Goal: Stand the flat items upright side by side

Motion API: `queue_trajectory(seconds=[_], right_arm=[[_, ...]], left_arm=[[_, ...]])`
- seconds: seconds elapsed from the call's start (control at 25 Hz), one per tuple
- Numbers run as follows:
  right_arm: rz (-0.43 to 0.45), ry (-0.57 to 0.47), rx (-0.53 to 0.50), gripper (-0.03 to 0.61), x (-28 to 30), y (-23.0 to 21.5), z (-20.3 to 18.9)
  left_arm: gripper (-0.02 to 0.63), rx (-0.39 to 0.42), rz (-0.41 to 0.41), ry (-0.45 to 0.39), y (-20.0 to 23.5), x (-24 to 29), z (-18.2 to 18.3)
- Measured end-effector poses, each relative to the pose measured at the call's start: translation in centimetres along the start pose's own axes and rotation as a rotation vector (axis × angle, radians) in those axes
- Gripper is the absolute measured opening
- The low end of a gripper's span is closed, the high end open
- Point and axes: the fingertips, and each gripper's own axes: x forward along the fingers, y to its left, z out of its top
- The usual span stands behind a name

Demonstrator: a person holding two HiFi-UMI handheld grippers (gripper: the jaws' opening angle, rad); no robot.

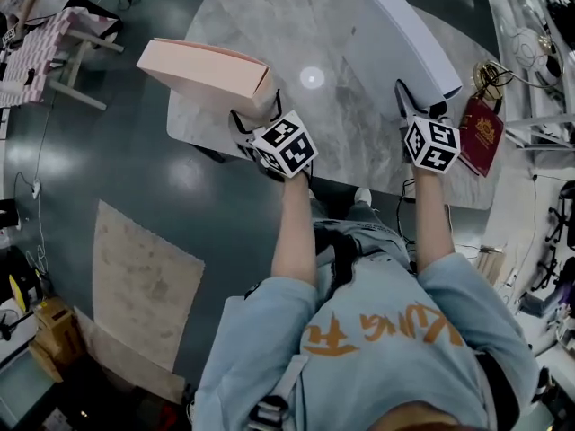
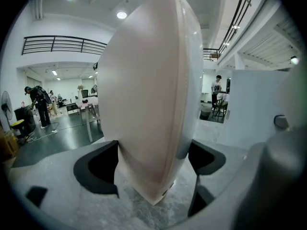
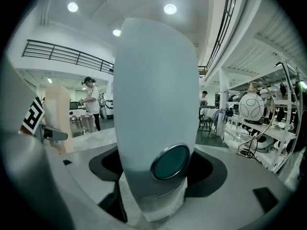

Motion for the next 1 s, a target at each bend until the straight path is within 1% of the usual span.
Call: queue_trajectory(seconds=[0.28,0.4,0.56,0.76,1.0], right_arm=[[-0.093,0.016,0.072,0.365,0.1,0.8,-0.2],[-0.119,0.03,0.092,0.367,0.1,1.4,-0.2],[-0.143,0.048,0.122,0.368,0.2,2.3,-0.2],[-0.149,0.056,0.145,0.368,0.5,3.2,-0.1],[-0.123,0.053,0.158,0.367,1.1,5.0,0.3]], left_arm=[[0.459,0.051,-0.096,-0.032,0.5,0.3,0.3],[0.457,0.073,-0.13,-0.061,0.7,0.3,0.3],[0.453,0.1,-0.179,-0.079,0.8,0.3,0.3],[0.451,0.128,-0.233,-0.101,0.9,-0.4,0.7],[0.451,0.093,-0.338,-0.133,0.5,-1.0,0.7]])
